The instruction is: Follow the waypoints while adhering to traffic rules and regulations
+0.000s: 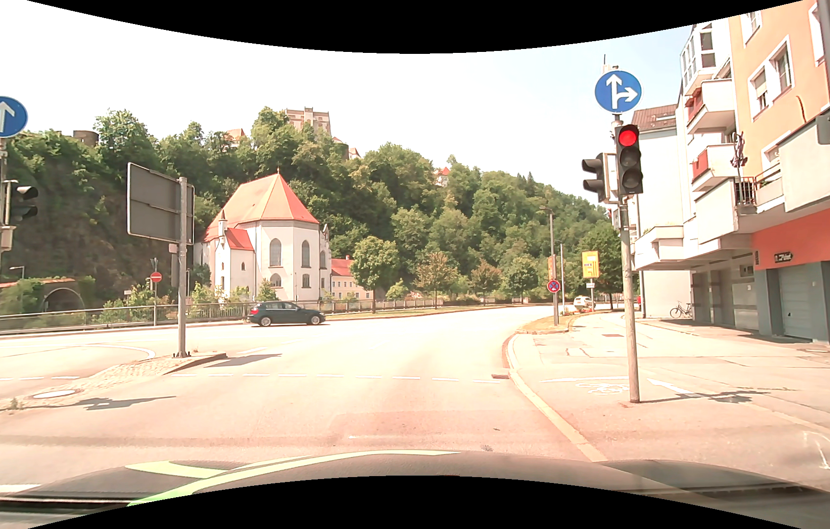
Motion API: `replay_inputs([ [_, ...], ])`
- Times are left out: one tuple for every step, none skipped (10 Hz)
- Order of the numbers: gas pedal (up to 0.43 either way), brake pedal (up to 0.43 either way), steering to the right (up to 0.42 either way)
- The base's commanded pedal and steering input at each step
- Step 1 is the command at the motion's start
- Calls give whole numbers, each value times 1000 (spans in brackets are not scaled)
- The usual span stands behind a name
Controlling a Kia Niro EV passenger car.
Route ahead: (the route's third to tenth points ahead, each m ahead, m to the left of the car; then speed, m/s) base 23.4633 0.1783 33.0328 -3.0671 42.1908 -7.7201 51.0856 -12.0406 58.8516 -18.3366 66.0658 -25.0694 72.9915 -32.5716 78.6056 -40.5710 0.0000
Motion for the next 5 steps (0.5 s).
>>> replay_inputs([
  [0,335,40],
  [0,335,40],
  [0,335,40],
  [0,335,40],
  [0,335,41],
])
